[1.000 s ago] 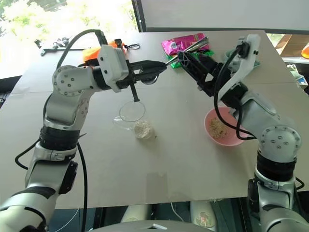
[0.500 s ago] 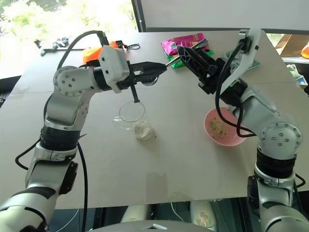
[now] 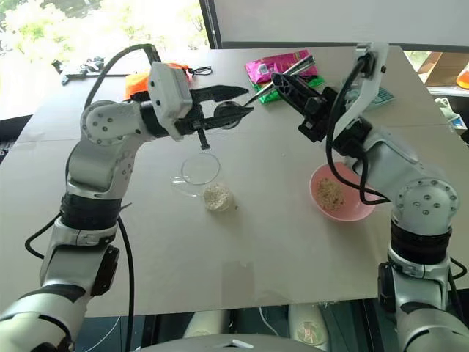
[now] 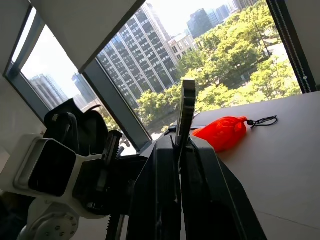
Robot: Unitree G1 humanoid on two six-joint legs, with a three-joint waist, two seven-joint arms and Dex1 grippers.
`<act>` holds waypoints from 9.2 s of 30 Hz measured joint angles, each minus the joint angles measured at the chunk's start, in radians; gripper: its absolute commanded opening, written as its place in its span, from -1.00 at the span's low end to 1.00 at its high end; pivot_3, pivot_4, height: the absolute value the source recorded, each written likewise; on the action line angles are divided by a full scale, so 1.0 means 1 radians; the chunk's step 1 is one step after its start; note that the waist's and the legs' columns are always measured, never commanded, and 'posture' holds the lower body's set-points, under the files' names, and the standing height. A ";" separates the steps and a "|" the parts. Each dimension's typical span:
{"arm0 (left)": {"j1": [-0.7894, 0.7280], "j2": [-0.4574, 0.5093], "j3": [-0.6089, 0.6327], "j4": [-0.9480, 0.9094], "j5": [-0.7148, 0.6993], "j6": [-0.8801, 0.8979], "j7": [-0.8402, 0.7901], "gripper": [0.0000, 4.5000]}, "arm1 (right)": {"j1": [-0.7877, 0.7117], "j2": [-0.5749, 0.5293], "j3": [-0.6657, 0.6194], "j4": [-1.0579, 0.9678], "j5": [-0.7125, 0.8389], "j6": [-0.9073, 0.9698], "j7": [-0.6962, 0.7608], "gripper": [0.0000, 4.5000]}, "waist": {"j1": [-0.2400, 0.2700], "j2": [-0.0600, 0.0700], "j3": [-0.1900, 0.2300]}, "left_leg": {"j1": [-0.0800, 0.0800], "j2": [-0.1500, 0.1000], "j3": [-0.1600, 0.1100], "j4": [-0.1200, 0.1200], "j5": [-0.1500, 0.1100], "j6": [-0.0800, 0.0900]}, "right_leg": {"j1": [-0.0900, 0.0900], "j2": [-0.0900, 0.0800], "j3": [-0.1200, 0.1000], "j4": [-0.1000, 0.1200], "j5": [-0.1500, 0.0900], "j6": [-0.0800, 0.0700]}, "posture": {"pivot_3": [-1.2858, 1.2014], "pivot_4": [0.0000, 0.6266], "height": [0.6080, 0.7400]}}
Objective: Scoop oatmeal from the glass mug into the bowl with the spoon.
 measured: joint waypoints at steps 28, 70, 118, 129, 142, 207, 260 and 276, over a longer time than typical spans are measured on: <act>1.068 -0.025 0.722 -0.712 -0.596 0.703 0.487 0.01 | 0.106 -0.237 -0.229 0.147 0.067 0.028 0.026 -1.00 | 0.014 0.003 -0.001 | 0.010 0.002 0.005 -0.001 0.000 0.000 | 0.005 0.000 0.006 0.001 0.000 0.000 | 0.03 -0.52 1.00; 0.793 -0.219 0.193 -0.470 -0.094 0.397 0.677 -0.99 | 0.134 -0.248 -0.205 0.056 0.080 0.021 0.019 -1.00 | 0.030 0.004 -0.002 | 0.008 0.002 0.011 -0.007 0.000 0.000 | 0.001 0.000 0.012 -0.002 0.000 0.000 | 0.03 -0.52 1.00; 0.598 -0.303 0.140 -0.287 0.066 0.373 0.779 -0.99 | 0.140 -0.235 -0.106 -0.053 0.112 -0.008 0.049 -1.00 | 0.030 0.003 -0.002 | 0.007 0.002 0.011 -0.007 0.000 0.000 | 0.000 0.000 0.011 -0.002 0.000 0.000 | 0.03 -0.52 1.00; 0.521 -0.335 0.141 -0.285 0.071 0.458 0.812 -0.99 | 0.068 -0.213 -0.062 -0.063 0.117 -0.009 0.029 -1.00 | 0.030 0.003 -0.002 | 0.006 0.002 0.010 -0.006 0.000 0.000 | 0.001 0.000 0.011 -0.002 0.000 0.000 | 0.03 -0.52 1.00; 0.342 -0.353 0.058 -0.141 0.125 0.316 0.750 -0.99 | -0.064 -0.212 0.091 -0.055 -0.139 0.002 0.120 -1.00 | 0.030 0.002 -0.001 | 0.005 0.001 0.010 -0.007 0.000 0.000 | 0.000 -0.001 0.011 -0.003 0.000 0.000 | 0.03 -0.52 1.00; 0.196 -0.459 -0.037 0.211 0.336 -0.039 0.713 -0.99 | -0.086 -0.030 0.241 0.033 -0.921 0.130 0.478 -1.00 | 0.027 0.002 -0.001 | 0.004 -0.001 0.006 -0.003 0.000 0.000 | -0.001 -0.001 0.007 0.000 0.000 0.000 | 0.03 -0.52 1.00; 0.007 -0.613 -0.101 0.489 0.354 -0.003 0.648 -0.99 | -0.307 0.173 -0.555 0.214 -0.695 0.804 0.111 -1.00 | 0.027 0.004 -0.002 | -0.010 -0.004 0.004 0.007 0.000 0.000 | -0.011 -0.003 0.005 0.014 0.000 0.000 | 0.03 -0.52 1.00; 0.044 -0.589 -0.094 0.443 0.358 0.015 0.648 -0.99 | -0.348 0.202 -0.633 0.265 -0.706 0.804 0.078 -1.00 | 0.027 0.004 -0.002 | -0.010 -0.004 0.004 0.007 0.000 0.001 | -0.011 -0.003 0.005 0.015 0.000 0.000 | 0.03 -0.52 1.00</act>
